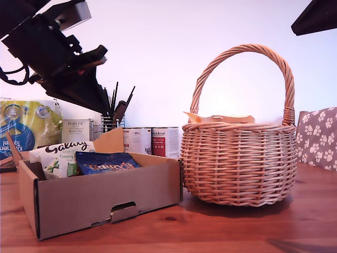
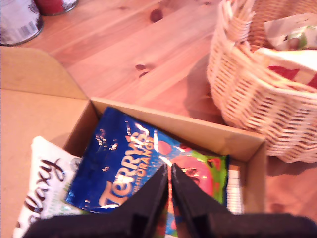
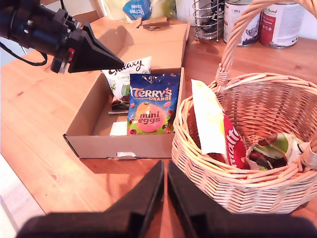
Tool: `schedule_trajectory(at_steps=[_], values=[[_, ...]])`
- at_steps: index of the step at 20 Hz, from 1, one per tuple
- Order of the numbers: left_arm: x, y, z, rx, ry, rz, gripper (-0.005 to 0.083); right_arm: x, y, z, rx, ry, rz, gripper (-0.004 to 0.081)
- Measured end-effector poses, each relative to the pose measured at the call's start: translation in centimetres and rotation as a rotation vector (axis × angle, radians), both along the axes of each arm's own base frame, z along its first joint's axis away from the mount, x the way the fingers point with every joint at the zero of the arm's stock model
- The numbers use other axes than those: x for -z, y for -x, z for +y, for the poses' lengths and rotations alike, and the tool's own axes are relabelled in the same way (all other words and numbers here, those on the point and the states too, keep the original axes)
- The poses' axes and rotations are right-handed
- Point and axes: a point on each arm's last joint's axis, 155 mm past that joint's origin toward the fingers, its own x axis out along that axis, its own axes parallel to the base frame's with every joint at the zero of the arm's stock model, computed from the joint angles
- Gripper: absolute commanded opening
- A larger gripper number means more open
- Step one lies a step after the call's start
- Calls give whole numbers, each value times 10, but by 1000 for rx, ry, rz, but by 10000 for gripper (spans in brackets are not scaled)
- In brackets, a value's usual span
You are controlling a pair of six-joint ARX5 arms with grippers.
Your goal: Move the bags of Easter eggs from the cardboard box on the left into the woven basket on the right side.
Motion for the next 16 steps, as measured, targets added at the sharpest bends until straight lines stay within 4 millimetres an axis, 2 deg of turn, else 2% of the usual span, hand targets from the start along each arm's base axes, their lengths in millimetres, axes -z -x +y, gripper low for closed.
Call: schedule_trajectory(at_steps=[1,2,3,4,6,9,13,16], values=[[0,-3,6,17,-41,-29,473,0,0,0,0,0,0,-13],[0,-8,15,5,-59,-41,661,0,0,0,0,0,0,-13],[0,-14,27,17,-127,-83,732,0,0,0,0,0,0,-13],[0,-21,40,33,-210,-133,730,0,0,0,0,0,0,-13],[-3,-30,58,24,-265,-171,730,0,0,0,0,0,0,-13],[-1,-41,78,4,-249,-171,730,0,0,0,0,-1,-1,-13],[28,-45,91,15,-217,-82,730,0,0,0,0,-1,-1,-13],[49,-42,82,74,-214,-39,730,0,0,0,0,-1,-1,-13]])
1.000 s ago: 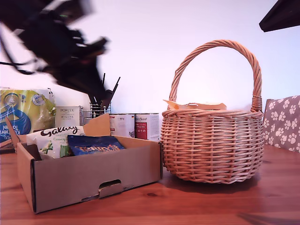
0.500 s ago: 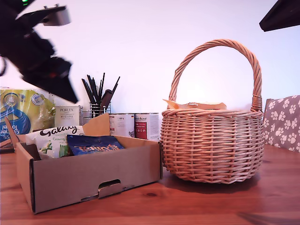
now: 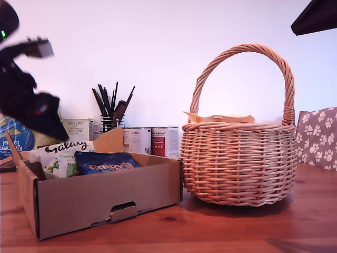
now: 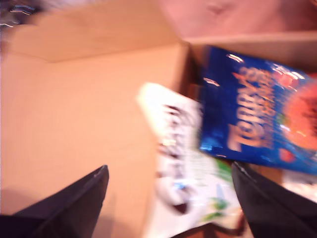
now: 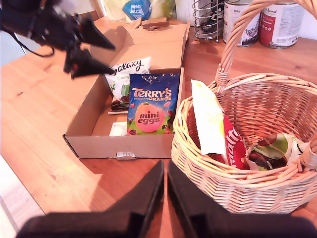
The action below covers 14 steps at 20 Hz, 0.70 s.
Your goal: Move the bags of Easter eggs from the cardboard box on the left into the woven basket on the right side.
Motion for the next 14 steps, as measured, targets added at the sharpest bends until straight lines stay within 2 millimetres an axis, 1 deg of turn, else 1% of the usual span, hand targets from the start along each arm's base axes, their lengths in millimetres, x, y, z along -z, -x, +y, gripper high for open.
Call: schedule_trajectory(at_steps=[2,4,5,10,13,14], values=[[15,1,-2,22,-11,31,730,0,0,0,0,0,0,-13],[35,3,-3,27,-18,83,729,0,0,0,0,0,0,-13],[36,2,-5,42,-19,76,729,0,0,0,0,0,0,-13],[34,7,-17,85,15,84,720,0,0,0,0,0,0,-13],[34,10,-26,110,14,84,615,0,0,0,0,0,0,-13],[34,11,-28,116,13,85,601,0,0,0,0,0,0,-13]])
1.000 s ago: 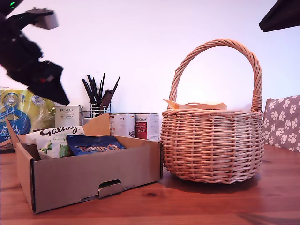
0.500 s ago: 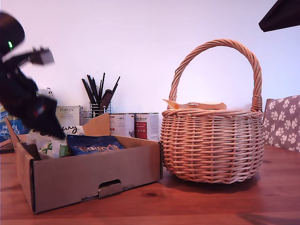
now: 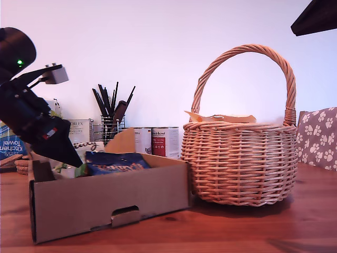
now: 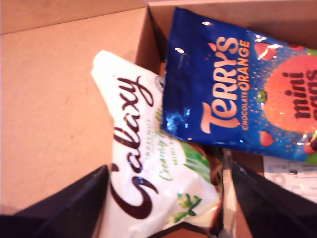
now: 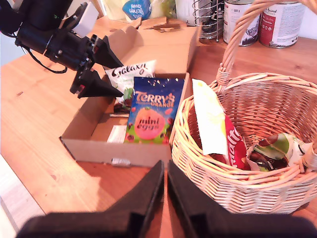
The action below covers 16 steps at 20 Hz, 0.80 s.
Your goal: Move the bags of Easter eggs from the cardboard box on the left into the woven basket on the right side.
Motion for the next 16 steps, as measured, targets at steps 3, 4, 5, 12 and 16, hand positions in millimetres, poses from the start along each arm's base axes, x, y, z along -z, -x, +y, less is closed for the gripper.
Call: schedule_trajectory(at_steps=[3,4,5,12,16], values=[[-1,3,-4,10,-6,11,602,0,0,0,0,0,0,-13],[-2,6,-4,12,-8,17,602,0,0,0,0,0,0,-13],[-2,9,-4,13,-9,27,602,0,0,0,0,0,0,-13],[-9,16,-8,28,-6,29,602,0,0,0,0,0,0,-13],[-18,33,-14,63,28,66,601,0,0,0,0,0,0,-13]])
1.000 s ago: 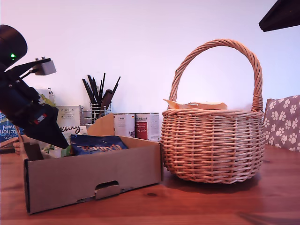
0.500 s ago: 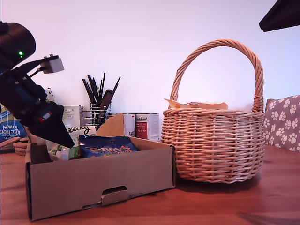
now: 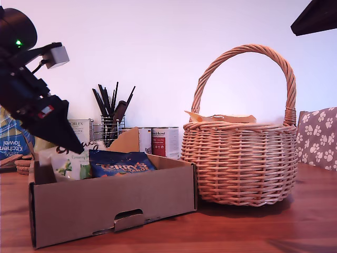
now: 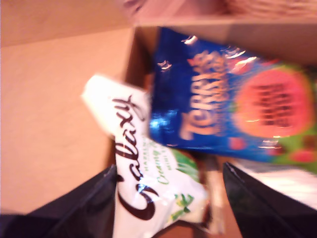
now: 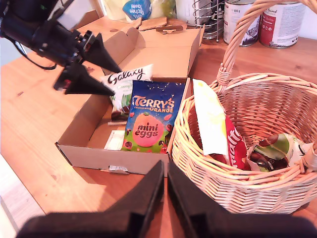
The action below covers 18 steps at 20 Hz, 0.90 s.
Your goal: Move the bags of Easter eggs from the cardboard box on the left into the woven basket on the right side.
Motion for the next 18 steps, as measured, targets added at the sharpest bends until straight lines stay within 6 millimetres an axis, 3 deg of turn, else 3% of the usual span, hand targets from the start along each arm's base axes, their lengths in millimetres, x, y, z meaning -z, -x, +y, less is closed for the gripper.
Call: schedule_trajectory(at_steps=[6,11,14,15,18], values=[[12,6,1,3,-8,49,601,0,0,0,0,0,0,-13],[41,1,-1,-13,-11,109,602,0,0,0,0,0,0,-13],[38,-7,-5,-34,13,88,601,0,0,0,0,0,0,-13],[37,-8,-5,-34,15,82,584,0,0,0,0,0,0,-13],[37,-11,-4,-59,21,86,387,0,0,0,0,0,1,-13]])
